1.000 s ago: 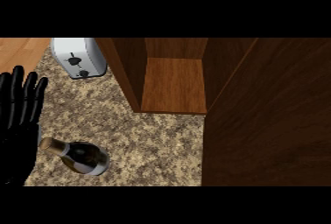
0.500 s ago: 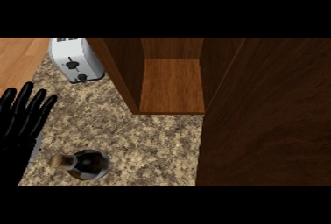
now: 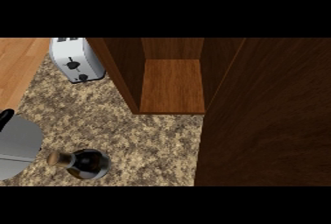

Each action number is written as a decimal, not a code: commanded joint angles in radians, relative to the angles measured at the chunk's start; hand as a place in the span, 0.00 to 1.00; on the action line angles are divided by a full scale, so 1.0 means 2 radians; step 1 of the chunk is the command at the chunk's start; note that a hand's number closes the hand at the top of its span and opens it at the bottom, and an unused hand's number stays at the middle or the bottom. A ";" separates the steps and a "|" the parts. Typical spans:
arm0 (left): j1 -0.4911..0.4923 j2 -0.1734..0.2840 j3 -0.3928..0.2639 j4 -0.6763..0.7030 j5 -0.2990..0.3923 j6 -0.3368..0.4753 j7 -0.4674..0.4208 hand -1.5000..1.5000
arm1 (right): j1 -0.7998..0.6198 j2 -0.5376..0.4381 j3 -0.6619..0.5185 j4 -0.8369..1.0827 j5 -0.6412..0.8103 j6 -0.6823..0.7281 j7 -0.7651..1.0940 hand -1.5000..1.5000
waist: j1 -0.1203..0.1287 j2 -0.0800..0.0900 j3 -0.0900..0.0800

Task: Pick up the wine, place it into the cabinet and close the cabinet

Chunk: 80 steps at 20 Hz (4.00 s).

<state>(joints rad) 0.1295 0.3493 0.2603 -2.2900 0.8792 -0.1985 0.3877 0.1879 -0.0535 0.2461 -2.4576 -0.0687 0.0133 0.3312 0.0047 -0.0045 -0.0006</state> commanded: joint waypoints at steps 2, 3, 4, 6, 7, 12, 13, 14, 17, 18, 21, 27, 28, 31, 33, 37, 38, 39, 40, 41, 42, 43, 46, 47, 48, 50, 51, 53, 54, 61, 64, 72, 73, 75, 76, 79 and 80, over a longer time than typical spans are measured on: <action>-0.009 0.031 0.055 -0.026 0.064 0.025 0.054 0.00 | -0.005 0.003 0.049 -0.066 0.041 -0.022 0.066 0.00 | -0.001 0.001 0.000; -0.043 0.044 0.061 -0.032 0.076 0.068 0.071 0.00 | 0.015 -0.004 0.035 -0.086 0.017 -0.015 0.065 0.00 | -0.004 0.001 0.000; 0.023 0.014 0.055 -0.039 0.068 0.013 0.052 0.00 | -0.030 0.021 0.088 -0.078 0.087 -0.054 0.098 0.00 | 0.002 0.000 -0.001; -0.026 0.034 0.058 -0.033 0.069 0.066 0.079 0.00 | -0.014 -0.015 0.024 -0.099 0.007 -0.022 0.100 0.00 | -0.003 0.001 0.000; -0.026 0.035 0.059 -0.016 0.062 0.042 0.075 0.00 | -0.018 -0.005 0.033 -0.101 0.023 -0.034 0.101 0.00 | -0.003 0.001 0.000; -0.001 0.040 0.097 -0.033 0.093 0.030 0.099 0.00 | -0.032 0.018 0.111 -0.056 0.105 -0.076 0.089 0.00 | -0.001 0.000 0.000; -0.037 0.029 0.060 0.003 0.044 0.039 0.078 0.00 | -0.047 -0.001 0.102 -0.093 0.086 -0.067 0.128 0.00 | -0.007 0.001 0.000; -0.023 0.042 0.089 -0.017 0.070 0.040 0.091 0.00 | -0.035 -0.001 0.108 -0.121 0.093 -0.081 0.146 0.00 | -0.006 0.000 0.000; -0.017 0.024 0.069 -0.014 0.053 0.031 0.092 0.00 | -0.044 -0.008 0.108 -0.104 0.092 -0.085 0.144 0.00 | -0.005 0.000 0.000; 0.013 0.026 0.095 -0.014 0.069 0.005 0.095 0.00 | -0.063 -0.007 0.116 -0.107 0.104 -0.092 0.158 0.00 | -0.002 -0.001 -0.001; -0.015 0.015 0.056 0.005 0.024 0.026 0.089 0.00 | -0.029 -0.019 0.131 -0.110 0.108 -0.098 0.133 0.00 | -0.010 0.000 0.000; -0.022 -0.012 0.031 0.030 -0.026 0.011 0.065 0.00 | -0.057 -0.036 0.114 -0.126 0.087 -0.115 0.158 0.00 | -0.012 0.001 0.000; -0.028 -0.011 0.032 0.063 -0.031 -0.007 0.055 0.00 | -0.080 -0.021 0.146 -0.105 0.127 -0.131 0.158 0.00 | -0.012 0.000 -0.001; 0.004 -0.038 0.007 0.053 -0.050 -0.029 0.047 0.00 | -0.102 -0.029 0.122 -0.106 0.118 -0.141 0.184 0.00 | -0.008 0.000 -0.001; 0.009 -0.042 0.014 0.057 -0.057 -0.038 0.037 0.00 | -0.081 -0.046 0.128 -0.127 0.107 -0.136 0.184 0.00 | -0.008 0.000 0.000; 0.007 -0.035 0.029 0.107 -0.070 -0.073 0.016 0.00 | -0.092 -0.053 0.143 -0.132 0.124 -0.154 0.192 0.00 | -0.010 -0.001 -0.001; 0.002 -0.056 0.011 0.130 -0.093 -0.081 -0.006 0.00 | -0.106 -0.045 0.138 -0.105 0.115 -0.154 0.178 0.00 | -0.008 0.001 -0.001; 0.005 -0.055 0.021 0.146 -0.104 -0.091 -0.019 0.00 | -0.100 -0.039 0.170 -0.098 0.148 -0.170 0.176 0.00 | -0.010 0.000 -0.001; 0.001 -0.062 0.012 0.159 -0.128 -0.094 -0.032 0.00 | -0.090 -0.050 0.172 -0.114 0.137 -0.168 0.184 0.00 | -0.012 0.000 -0.001; 0.022 -0.051 0.031 0.148 -0.090 -0.106 -0.023 0.00 | -0.086 -0.069 0.128 -0.139 0.106 -0.161 0.187 0.00 | -0.009 -0.001 0.000; 0.027 -0.072 0.010 0.155 -0.127 -0.104 -0.036 0.00 | -0.110 -0.060 0.134 -0.134 0.109 -0.168 0.205 0.00 | -0.009 0.000 -0.001; 0.014 -0.056 0.026 0.188 -0.120 -0.130 -0.049 0.00 | -0.115 -0.052 0.146 -0.108 0.121 -0.173 0.188 0.00 | -0.008 0.001 -0.001; 0.017 -0.098 -0.001 0.197 -0.183 -0.117 -0.086 0.00 | -0.106 -0.067 0.163 -0.119 0.130 -0.175 0.188 0.00 | -0.011 0.000 -0.001; 0.035 -0.077 0.030 0.227 -0.167 -0.156 -0.107 0.00 | -0.096 -0.059 0.164 -0.101 0.131 -0.187 0.164 0.00 | -0.009 0.000 -0.001; 0.051 -0.075 0.036 0.221 -0.164 -0.170 -0.117 0.00 | -0.116 -0.066 0.162 -0.120 0.136 -0.190 0.206 0.00 | -0.007 -0.001 -0.001; 0.045 -0.062 0.045 0.214 -0.150 -0.165 -0.102 0.00 | -0.101 -0.080 0.162 -0.111 0.140 -0.186 0.180 0.00 | -0.006 -0.001 0.000; 0.040 -0.075 0.042 0.258 -0.178 -0.185 -0.141 0.00 | -0.130 -0.076 0.120 -0.109 0.099 -0.185 0.193 0.00 | -0.006 0.001 -0.001; 0.025 -0.070 0.046 0.269 -0.193 -0.173 -0.140 0.00 | -0.114 -0.068 0.194 -0.112 0.160 -0.206 0.199 0.00 | -0.009 -0.001 -0.001; 0.015 -0.078 0.039 0.285 -0.220 -0.169 -0.154 0.00 | -0.118 -0.076 0.187 -0.116 0.150 -0.204 0.198 0.00 | -0.011 0.000 -0.001; 0.048 -0.074 0.049 0.327 -0.233 -0.214 -0.201 0.00 | -0.159 -0.092 0.174 -0.124 0.149 -0.222 0.231 0.00 | -0.008 -0.001 -0.001; 0.039 -0.101 0.029 0.370 -0.298 -0.212 -0.256 0.00 | -0.111 -0.104 0.187 -0.096 0.139 -0.220 0.164 0.00 | -0.009 0.000 0.000; -0.014 -0.080 0.037 0.488 -0.346 -0.211 -0.319 0.00 | -0.124 -0.109 0.212 -0.109 0.158 -0.243 0.182 0.00 | -0.011 0.000 0.000; -0.024 -0.093 0.031 0.506 -0.370 -0.189 -0.332 0.00 | -0.131 -0.120 0.195 -0.122 0.139 -0.237 0.199 0.00 | -0.012 0.000 -0.001; -0.034 -0.067 0.050 0.549 -0.370 -0.209 -0.374 0.00 | -0.110 -0.129 0.203 -0.115 0.142 -0.238 0.169 0.00 | -0.013 0.000 -0.001; -0.025 -0.083 0.038 0.551 -0.376 -0.203 -0.370 0.00 | -0.115 -0.123 0.224 -0.110 0.163 -0.247 0.175 0.00 | -0.012 0.000 -0.001; -0.026 -0.085 0.019 0.576 -0.400 -0.211 -0.396 0.00 | -0.127 -0.137 0.179 -0.129 0.124 -0.241 0.188 0.00 | -0.010 0.000 -0.001; -0.066 -0.054 0.040 0.641 -0.395 -0.228 -0.413 0.00 | -0.141 -0.132 0.184 -0.116 0.131 -0.247 0.190 0.00 | -0.014 0.001 -0.001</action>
<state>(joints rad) 0.0627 0.1923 0.3265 -1.1593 0.1152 -0.6165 -0.3685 -0.1006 -0.2956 0.6142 -2.5110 0.1019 -0.4778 0.6250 -0.0209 -0.0035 -0.0021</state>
